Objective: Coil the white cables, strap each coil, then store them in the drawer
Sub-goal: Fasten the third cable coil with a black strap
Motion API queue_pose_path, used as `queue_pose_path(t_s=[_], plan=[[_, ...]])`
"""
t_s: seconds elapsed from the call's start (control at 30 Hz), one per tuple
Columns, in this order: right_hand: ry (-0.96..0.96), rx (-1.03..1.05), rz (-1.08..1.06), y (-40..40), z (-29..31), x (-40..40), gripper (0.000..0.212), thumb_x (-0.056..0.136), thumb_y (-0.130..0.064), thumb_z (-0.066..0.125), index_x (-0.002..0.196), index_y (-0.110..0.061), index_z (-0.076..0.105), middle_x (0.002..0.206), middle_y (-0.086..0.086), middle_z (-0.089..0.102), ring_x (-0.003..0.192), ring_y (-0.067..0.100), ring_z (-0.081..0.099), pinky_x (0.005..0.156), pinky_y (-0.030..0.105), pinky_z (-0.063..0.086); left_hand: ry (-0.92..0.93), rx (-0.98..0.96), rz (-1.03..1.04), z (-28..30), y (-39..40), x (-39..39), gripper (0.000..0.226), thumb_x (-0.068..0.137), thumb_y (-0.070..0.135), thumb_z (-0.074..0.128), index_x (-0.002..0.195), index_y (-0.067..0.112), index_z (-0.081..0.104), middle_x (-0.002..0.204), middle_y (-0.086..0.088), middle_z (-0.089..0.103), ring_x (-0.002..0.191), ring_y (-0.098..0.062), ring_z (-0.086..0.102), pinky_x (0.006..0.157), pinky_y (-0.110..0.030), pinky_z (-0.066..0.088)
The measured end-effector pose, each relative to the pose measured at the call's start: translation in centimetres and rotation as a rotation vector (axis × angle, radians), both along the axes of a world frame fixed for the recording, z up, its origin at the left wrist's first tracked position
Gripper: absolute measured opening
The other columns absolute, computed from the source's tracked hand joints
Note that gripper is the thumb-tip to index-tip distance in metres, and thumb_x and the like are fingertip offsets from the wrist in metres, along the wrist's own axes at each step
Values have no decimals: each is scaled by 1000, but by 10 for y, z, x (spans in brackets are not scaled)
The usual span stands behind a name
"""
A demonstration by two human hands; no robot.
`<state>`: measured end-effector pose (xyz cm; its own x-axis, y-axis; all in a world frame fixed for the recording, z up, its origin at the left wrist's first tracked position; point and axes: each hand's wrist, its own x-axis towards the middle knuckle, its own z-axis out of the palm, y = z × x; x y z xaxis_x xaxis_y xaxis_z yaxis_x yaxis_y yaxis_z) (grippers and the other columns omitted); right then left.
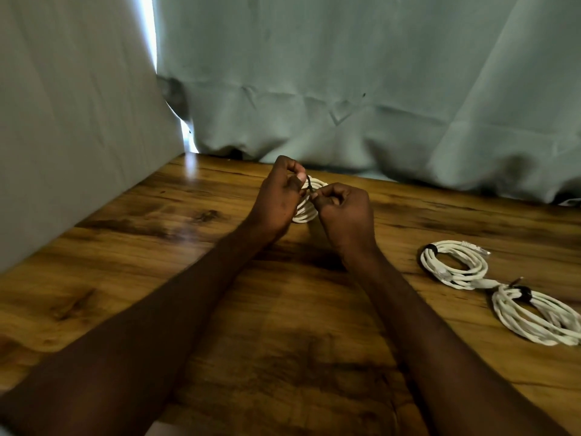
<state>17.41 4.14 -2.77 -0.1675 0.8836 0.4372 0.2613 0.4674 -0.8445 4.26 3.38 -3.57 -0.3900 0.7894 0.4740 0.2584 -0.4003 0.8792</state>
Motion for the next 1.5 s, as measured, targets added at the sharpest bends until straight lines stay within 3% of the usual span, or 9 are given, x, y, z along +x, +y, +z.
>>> queue_pose_path(t_s=[0.13,0.37,0.57,0.67,0.93,1.07,1.27,1.4,1.5], plan=[[200,-141,54,-8,13,-3,15,90,-3,65,85,-6,79,57,-10,67,50,-1,60,49,22,48,122,15,100,2,-3,2,10,97,23,50,100,31,57,91,-1,66,81,-22,65,76,-53,58],[414,-192,50,-16,28,9,20,96,0,61,79,-6,70,44,-15,54,39,-3,46,43,11,35,434,123,63,14,-11,8,6,101,10,49,101,14,54,84,0,64,77,-17,62,69,-43,51],[-197,436,-348,1,18,22,22,99,-35,63,86,-21,72,80,-1,71,79,24,61,64,31,33,414,8,-123,16,-20,4,4,99,16,53,95,17,53,84,6,61,80,-19,60,76,-45,53],[-351,558,-457,8,22,34,25,96,-45,64,89,-25,77,92,-3,68,92,28,54,74,34,29,338,-67,-232,22,-26,5,6,101,17,55,95,14,54,76,8,58,64,-4,53,60,-30,45],[-224,254,-324,25,12,43,18,86,-49,67,76,-35,74,92,-15,58,103,24,57,92,48,45,294,-221,-477,30,-40,11,30,98,24,67,119,21,47,91,-12,59,61,-17,47,54,-33,43],[-133,90,-122,20,14,44,14,73,-61,58,66,-52,66,81,-5,65,85,24,66,88,62,49,299,-183,-565,34,-44,17,36,91,11,74,118,17,50,92,7,67,61,-15,50,50,-30,45],[18,-8,61,26,10,51,36,90,-16,70,56,-13,59,60,8,56,55,19,50,57,43,45,230,-185,-651,40,-50,26,35,88,2,75,114,0,53,72,-1,58,51,-13,43,43,-24,36],[56,-33,129,28,7,53,33,89,-8,71,58,-12,60,58,3,55,55,13,49,56,31,39,219,-164,-607,39,-48,29,30,88,-1,74,114,-1,59,77,-3,63,55,-7,52,45,-23,41],[107,-64,282,25,9,55,8,83,-9,80,83,-1,78,81,19,75,77,33,74,70,46,61,195,-97,-515,39,-45,31,28,90,3,74,116,2,63,88,-2,72,62,-8,59,48,-25,47]])
